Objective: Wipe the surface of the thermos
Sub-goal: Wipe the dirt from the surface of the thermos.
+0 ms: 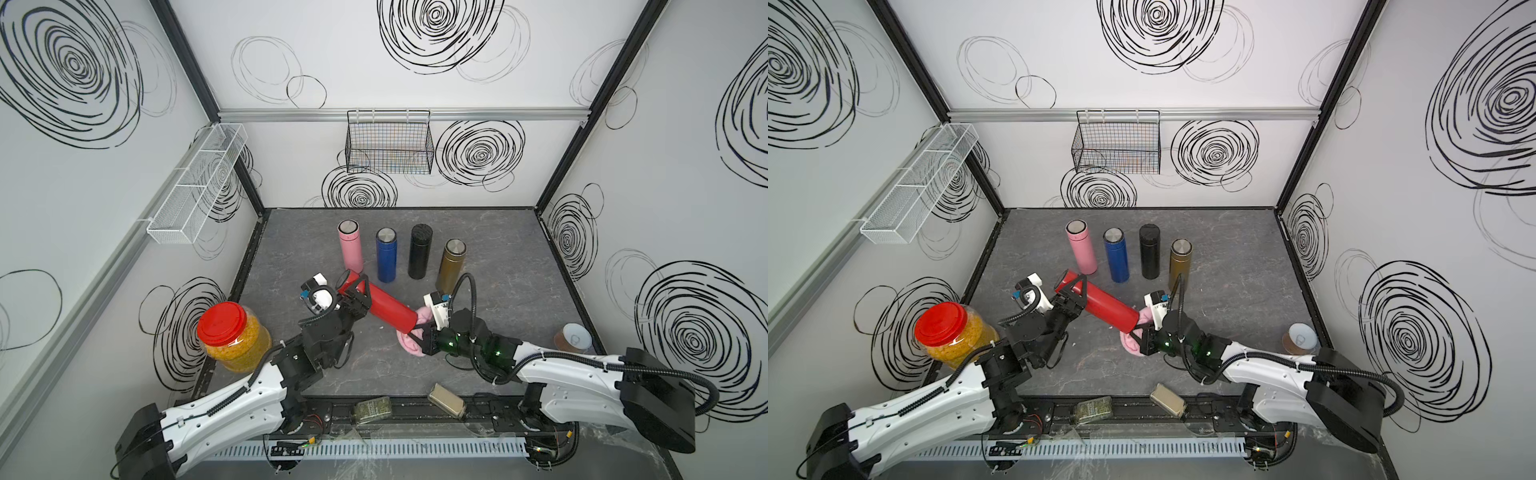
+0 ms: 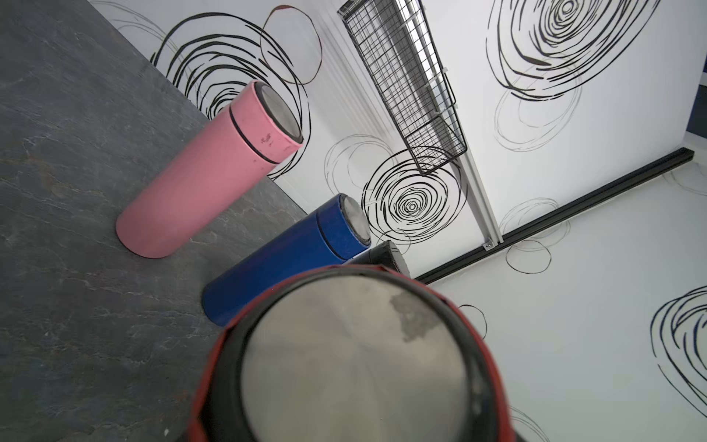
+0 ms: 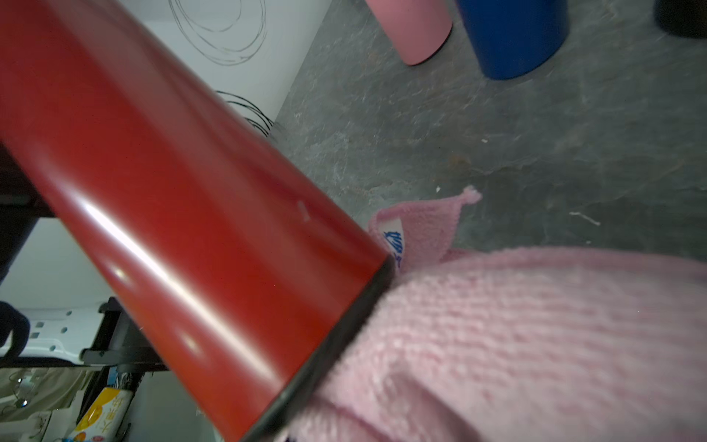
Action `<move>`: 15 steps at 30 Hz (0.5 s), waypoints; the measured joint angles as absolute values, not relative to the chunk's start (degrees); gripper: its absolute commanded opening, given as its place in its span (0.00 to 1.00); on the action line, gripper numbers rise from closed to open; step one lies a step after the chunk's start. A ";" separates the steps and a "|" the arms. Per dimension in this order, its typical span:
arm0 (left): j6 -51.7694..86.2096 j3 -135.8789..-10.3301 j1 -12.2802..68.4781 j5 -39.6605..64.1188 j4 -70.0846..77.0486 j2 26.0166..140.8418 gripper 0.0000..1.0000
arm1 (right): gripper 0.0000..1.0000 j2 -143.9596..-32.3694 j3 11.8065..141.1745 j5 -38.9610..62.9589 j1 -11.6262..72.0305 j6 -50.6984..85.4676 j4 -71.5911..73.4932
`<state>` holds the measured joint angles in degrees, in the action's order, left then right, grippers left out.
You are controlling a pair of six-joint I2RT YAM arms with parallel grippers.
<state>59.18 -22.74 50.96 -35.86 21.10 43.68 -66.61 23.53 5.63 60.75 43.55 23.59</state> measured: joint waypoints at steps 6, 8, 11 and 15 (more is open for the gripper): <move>58.67 -22.74 50.98 -36.05 21.65 43.81 0.00 | 0.00 -62.76 20.99 4.08 64.16 43.94 24.21; 58.65 -22.72 51.00 -36.05 22.31 43.83 0.00 | 0.00 -59.66 20.10 3.36 64.38 43.88 23.66; 58.52 -22.26 51.00 -36.05 24.36 43.79 0.00 | 0.00 -54.33 19.70 1.61 64.36 43.31 21.47; 57.98 -21.41 50.96 -35.94 25.12 43.70 0.00 | 0.00 -46.22 18.41 -0.23 62.87 42.76 20.16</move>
<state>57.98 -21.41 50.96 -35.94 25.12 43.70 -46.22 18.41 -0.23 62.87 42.76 20.16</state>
